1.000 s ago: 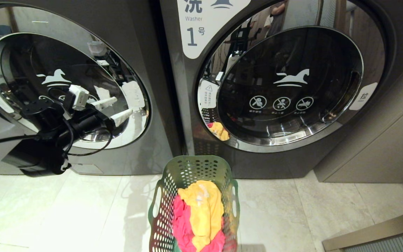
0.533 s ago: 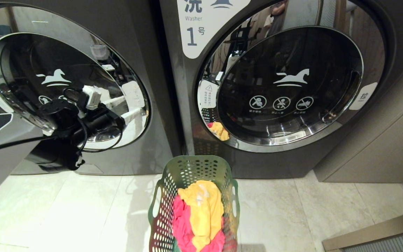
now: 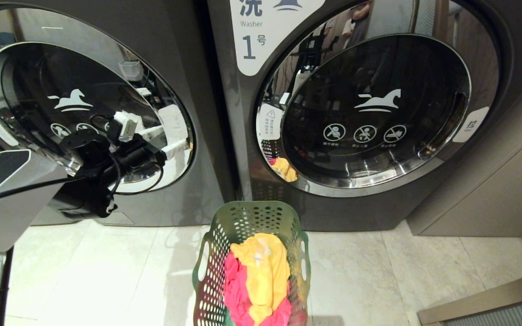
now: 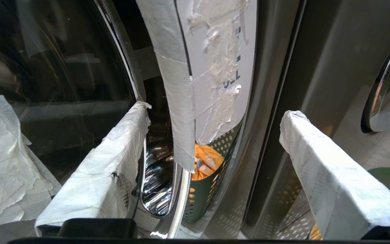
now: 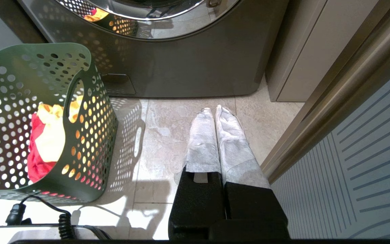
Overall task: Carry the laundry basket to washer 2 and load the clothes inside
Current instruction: Open the lid of the washing machine
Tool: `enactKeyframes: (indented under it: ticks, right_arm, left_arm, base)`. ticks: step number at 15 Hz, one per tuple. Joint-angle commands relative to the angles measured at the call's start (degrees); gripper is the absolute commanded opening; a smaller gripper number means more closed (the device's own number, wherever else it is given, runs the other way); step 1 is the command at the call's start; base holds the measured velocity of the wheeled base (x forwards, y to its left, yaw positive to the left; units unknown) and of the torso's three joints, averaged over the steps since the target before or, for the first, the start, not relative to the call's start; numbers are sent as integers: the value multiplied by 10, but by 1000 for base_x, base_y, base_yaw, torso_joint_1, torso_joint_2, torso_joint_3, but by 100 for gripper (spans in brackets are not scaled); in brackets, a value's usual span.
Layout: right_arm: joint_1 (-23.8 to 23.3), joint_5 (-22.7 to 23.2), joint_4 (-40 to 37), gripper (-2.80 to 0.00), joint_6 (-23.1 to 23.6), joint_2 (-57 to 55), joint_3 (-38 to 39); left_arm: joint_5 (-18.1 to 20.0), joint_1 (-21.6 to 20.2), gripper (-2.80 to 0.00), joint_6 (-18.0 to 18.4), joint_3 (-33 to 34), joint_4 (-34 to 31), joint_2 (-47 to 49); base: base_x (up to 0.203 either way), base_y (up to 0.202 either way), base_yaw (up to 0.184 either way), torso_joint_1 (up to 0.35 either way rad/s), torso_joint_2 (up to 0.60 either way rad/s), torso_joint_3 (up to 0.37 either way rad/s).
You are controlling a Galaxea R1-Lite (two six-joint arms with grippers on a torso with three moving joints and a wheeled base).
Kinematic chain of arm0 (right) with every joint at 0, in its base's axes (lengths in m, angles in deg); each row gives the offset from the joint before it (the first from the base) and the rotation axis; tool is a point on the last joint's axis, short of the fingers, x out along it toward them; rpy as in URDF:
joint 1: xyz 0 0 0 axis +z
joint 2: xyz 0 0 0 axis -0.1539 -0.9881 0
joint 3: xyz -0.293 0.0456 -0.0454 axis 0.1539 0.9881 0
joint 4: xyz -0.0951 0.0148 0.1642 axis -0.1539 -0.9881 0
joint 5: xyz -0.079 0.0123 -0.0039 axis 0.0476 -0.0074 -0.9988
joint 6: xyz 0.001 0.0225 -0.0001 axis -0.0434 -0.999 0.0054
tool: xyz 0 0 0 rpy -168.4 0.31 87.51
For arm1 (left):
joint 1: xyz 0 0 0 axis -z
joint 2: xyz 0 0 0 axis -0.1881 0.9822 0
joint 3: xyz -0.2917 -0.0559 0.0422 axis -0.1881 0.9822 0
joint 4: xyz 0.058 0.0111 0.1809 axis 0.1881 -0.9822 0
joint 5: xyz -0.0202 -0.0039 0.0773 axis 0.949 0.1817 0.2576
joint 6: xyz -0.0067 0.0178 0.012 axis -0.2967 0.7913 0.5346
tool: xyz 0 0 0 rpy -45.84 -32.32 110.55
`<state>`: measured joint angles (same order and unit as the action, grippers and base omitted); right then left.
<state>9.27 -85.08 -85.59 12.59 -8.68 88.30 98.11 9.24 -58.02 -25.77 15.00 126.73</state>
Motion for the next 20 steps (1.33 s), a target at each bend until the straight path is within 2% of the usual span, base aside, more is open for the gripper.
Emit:
enactKeyframes:
  ticks: [1,5,7,12,20]
  right_arm:
    - [0,0,0,-280,0,0,0]
    - [0,0,0,-280,0,0,0]
    - [0,0,0,-280,0,0,0]
    - [0,0,0,-280,0,0,0]
    - [0,0,0,-280,0,0,0]
  left_arm:
    - [2,4,0,-10,-17,3,7]
    - [16,5,0,-27,-28,0,12]
    - [-1,6,0,-22,-50,-2,23]
    - [-44,4,0,-16,-54,-3,23]
    - [-42,-2,0,-15,-20,-2,5]
  base:
    - [0,0,0,0,0,0]
    - [0,0,0,0,0,0]
    - [0,0,0,0,0,0]
    - [0,0,0,0,0,0]
    - [0,0,0,0,0,0]
